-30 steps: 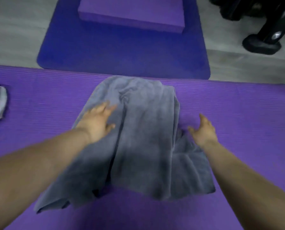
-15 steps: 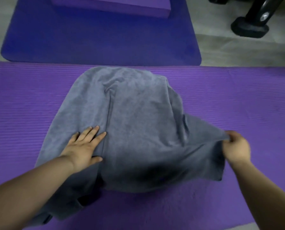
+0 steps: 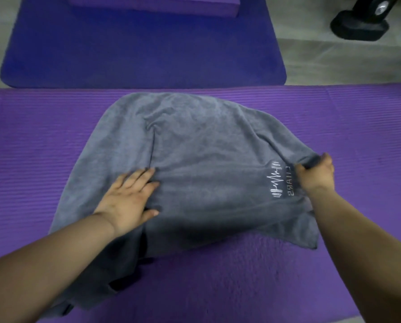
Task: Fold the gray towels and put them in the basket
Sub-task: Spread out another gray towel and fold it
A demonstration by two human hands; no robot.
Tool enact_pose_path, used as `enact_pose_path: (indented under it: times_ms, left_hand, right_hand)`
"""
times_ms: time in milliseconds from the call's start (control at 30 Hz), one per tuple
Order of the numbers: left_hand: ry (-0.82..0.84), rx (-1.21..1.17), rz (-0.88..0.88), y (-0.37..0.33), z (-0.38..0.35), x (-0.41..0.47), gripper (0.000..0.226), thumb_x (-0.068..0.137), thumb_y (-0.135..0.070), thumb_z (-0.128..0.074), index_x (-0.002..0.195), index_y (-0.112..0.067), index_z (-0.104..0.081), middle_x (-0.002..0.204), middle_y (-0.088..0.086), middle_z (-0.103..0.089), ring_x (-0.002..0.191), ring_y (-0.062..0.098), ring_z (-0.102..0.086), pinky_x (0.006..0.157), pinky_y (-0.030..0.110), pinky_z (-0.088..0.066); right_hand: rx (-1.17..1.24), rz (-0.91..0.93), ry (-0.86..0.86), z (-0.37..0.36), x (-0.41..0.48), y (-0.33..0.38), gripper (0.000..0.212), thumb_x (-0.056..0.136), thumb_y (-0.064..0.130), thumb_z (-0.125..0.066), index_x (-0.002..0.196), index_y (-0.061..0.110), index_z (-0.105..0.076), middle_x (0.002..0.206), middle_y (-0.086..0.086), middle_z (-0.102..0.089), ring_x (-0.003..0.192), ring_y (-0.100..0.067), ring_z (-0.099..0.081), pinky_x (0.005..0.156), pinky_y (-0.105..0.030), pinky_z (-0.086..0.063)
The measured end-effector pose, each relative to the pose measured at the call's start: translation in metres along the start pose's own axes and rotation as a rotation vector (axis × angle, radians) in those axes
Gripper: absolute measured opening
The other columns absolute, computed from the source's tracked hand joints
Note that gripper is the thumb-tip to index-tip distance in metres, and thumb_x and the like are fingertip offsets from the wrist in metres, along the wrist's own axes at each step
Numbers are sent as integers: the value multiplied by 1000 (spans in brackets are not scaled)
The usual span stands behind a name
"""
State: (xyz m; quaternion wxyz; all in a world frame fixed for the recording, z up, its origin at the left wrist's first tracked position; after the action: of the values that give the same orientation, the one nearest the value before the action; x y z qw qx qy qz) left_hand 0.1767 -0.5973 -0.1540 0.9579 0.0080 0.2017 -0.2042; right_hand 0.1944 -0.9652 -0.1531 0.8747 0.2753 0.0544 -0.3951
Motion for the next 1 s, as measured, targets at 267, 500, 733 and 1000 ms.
enact_pose_path:
  times_ms: [267,500,733,1000]
  left_hand:
    - [345,5,9,-8,-42,17,79,90,-50,-40,145,-25,11,155,-2,17,144,14,8,116,34,4]
    - [380,36,78,-9,-51,15,82,90,-51,-40,144,-22,16,153,1,22,143,17,13,116,38,6]
    - [380,70,84,-15,-47,11,81,90,-52,-38,145,-22,14,154,2,20,144,17,11,116,39,5]
    - [195,87,-146,-47,-33,-4,77,82,-54,-51,143,-13,-27,148,15,-30,134,17,-38,115,40,1]
  right_hand:
    - [299,237,-211,63,44,50,38,90,-3,-41,127,-2,-49,125,-17,-57,108,-19,-56,85,-1,-36]
    - [237,11,-30,42,47,-11,79,88,34,-57,144,-2,-14,150,-19,-25,136,-23,-31,112,-29,-23]
    - [-219,8,118,-20,-27,-80,29,85,22,-61,99,-4,-62,116,-30,-56,114,-40,-48,89,-36,-37]
    - [-5,-219,-116,64,-1,-145,28,85,7,-57,105,-13,-60,94,-30,-62,83,-24,-68,72,-26,-51]
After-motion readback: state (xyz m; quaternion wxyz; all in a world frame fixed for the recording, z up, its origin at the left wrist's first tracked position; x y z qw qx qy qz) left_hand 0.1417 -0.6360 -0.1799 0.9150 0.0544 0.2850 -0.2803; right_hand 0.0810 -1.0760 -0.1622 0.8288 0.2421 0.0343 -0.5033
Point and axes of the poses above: each hand's wrist, its own x-axis towards the middle knuckle, its own z-axis out of the back of the hand, y = z × x, the point moved 10 cm from there along x, towards the middle knuckle
